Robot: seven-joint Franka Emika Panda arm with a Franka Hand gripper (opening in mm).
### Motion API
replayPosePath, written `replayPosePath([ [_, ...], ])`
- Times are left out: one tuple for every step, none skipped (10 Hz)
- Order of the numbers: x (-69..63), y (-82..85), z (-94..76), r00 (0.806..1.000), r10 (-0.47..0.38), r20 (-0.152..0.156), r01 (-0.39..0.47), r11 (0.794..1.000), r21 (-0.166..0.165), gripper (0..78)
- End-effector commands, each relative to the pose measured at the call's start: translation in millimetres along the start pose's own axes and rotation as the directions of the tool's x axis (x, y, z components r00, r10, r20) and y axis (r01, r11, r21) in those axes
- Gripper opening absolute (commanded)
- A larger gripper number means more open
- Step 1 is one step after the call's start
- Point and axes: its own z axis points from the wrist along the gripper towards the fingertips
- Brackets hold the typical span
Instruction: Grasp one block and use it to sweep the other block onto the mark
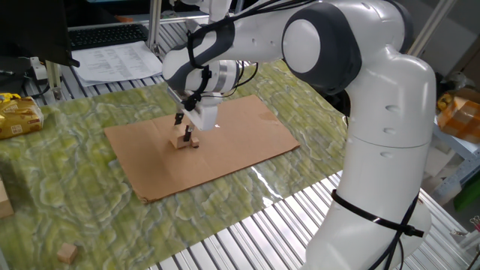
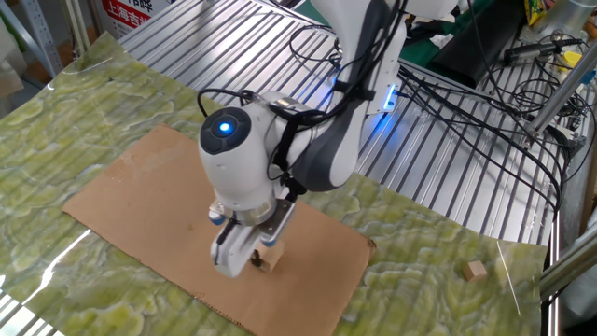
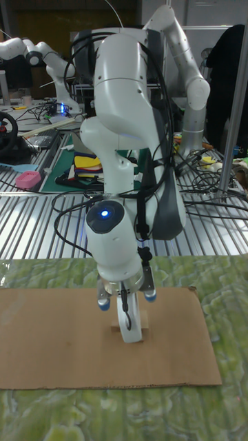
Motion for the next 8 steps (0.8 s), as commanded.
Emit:
replayPosePath([
  [15.4,-12.1,-19.2,0.989,-0.138,-0.058,0.14,0.99,0.03,1.1],
  [14.1,-15.9,-26.7,0.976,-0.209,-0.063,0.212,0.976,0.043,1.1],
  [13.0,-18.7,-31.9,0.962,-0.263,-0.069,0.267,0.962,0.053,1.1],
  [11.3,-23.0,-39.3,0.937,-0.341,-0.077,0.346,0.937,0.054,1.1],
  [9.8,-26.1,-44.5,0.916,-0.395,-0.075,0.399,0.916,0.037,1.1],
  [8.9,-27.8,-47.1,0.884,-0.463,-0.056,0.466,0.884,0.035,1.1],
  [8.0,-29.2,-50.0,0.81,-0.587,-0.011,0.586,0.807,0.067,1.1],
  [7.3,-28.3,-51.1,0.753,-0.658,0.014,0.654,0.75,0.1,1.1],
])
